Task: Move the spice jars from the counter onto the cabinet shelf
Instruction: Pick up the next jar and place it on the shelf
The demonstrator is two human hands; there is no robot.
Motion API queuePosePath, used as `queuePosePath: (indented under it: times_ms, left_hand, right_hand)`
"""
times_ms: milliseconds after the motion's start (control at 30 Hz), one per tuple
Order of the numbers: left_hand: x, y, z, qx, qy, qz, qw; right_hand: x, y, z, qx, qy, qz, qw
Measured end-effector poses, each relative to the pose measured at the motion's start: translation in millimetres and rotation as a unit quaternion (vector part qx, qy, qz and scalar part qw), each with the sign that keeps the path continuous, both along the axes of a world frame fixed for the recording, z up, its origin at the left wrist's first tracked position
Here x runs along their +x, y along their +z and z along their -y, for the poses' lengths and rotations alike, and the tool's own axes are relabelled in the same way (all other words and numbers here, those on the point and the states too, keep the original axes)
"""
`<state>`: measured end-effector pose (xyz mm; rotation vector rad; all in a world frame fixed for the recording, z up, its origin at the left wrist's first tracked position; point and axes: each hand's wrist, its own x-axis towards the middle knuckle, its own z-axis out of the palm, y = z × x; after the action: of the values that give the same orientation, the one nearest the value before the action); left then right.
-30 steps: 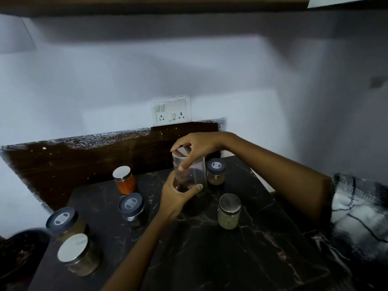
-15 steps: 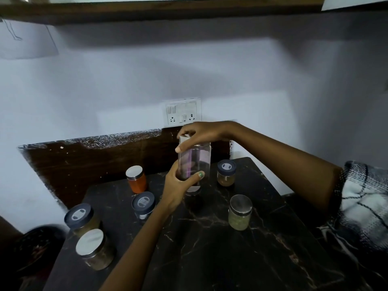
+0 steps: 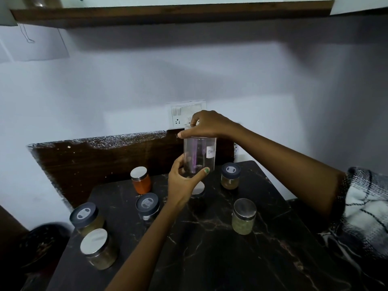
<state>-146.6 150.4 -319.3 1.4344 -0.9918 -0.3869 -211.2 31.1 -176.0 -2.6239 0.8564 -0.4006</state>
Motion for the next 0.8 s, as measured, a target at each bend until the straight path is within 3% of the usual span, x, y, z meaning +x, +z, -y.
queuePosePath:
  times_ms: [100,167,400,533,667,800]
  left_hand:
    - [5.0,-0.4,-1.7,-0.001,-0.027,-0.037,0.999]
    - [6.6,-1.0,-1.9,0.002,-0.049,-0.061,0.997]
    - [-4.8,5.9,8.1,0.043,-0.009,-0.035,0.998]
    - [-5.7,6.3,13.7,0.039,0.016,-0.026,0.999]
    - [1.1,1.7,14.6,0.021,-0.001,-0.038,0.999]
    - [0.7,-1.1,14.8,0.012,-0.026,-0.054,0.998]
  right_hand:
    - [-7.9,11.0,2.0,0.156,0.063,-0.014,0.986]
    - [-12.6,14.9,4.5,0.210,0.072,-0.018,0.975]
    - [-5.3,1.0,6.3,0.169,0.005,0.107,0.980]
    - [-2.7,-0.8,6.1,0.161,-0.009,0.089,0.983]
    - [-9.4,9.2,11.8,0.245,0.012,0.029,0.969]
    - [-14.2,10.2,15.2,0.270,0.014,0.058,0.961]
